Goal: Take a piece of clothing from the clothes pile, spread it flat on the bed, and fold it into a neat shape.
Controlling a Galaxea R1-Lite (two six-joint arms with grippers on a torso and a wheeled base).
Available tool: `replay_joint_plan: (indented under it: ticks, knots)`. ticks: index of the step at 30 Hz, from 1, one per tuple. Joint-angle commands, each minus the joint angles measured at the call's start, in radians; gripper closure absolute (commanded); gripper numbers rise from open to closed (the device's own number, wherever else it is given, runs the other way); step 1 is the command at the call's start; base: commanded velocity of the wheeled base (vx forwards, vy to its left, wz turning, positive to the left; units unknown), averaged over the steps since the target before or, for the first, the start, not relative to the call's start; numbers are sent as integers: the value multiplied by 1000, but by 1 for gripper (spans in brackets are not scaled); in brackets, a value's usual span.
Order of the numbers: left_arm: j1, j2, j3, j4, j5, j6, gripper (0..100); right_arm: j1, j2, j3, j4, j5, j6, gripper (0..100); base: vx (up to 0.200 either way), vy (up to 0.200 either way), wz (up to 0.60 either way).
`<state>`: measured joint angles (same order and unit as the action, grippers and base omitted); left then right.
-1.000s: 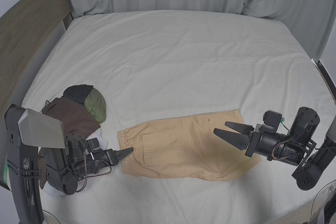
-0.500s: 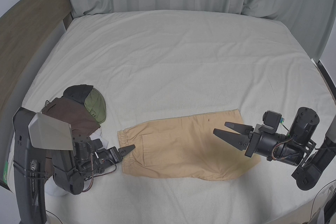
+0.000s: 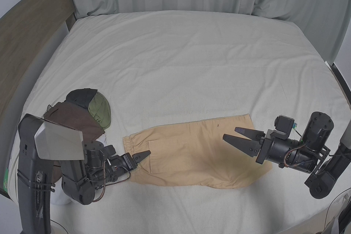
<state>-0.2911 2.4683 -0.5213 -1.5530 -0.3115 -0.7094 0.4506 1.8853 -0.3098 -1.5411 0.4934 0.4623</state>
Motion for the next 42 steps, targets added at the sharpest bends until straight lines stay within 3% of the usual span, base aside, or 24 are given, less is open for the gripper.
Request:
replay_joint_plan:
  ticks: [1, 11, 27, 28, 42]
  knots:
    - [-3, 14, -5, -1, 2, 5, 0, 2, 1, 0, -1, 1, 1, 0, 0, 0, 0]
    - [0, 81, -51, -1, 107, 50, 0, 3, 8, 1, 1, 1, 1, 0, 0, 0, 0]
    - [-8, 80, -60, -2, 104, 42, 0, 8, 15, 1, -1, 1, 2, 0, 0, 0, 0]
    - [-8, 80, -60, -2, 104, 44, 100, 8, 15, 1, -1, 1, 2, 0, 0, 0, 0]
    - [-10, 38, -43, -4, 103, 42, 100, 8, 15, 3, 1, 1, 2, 0, 0, 0, 0]
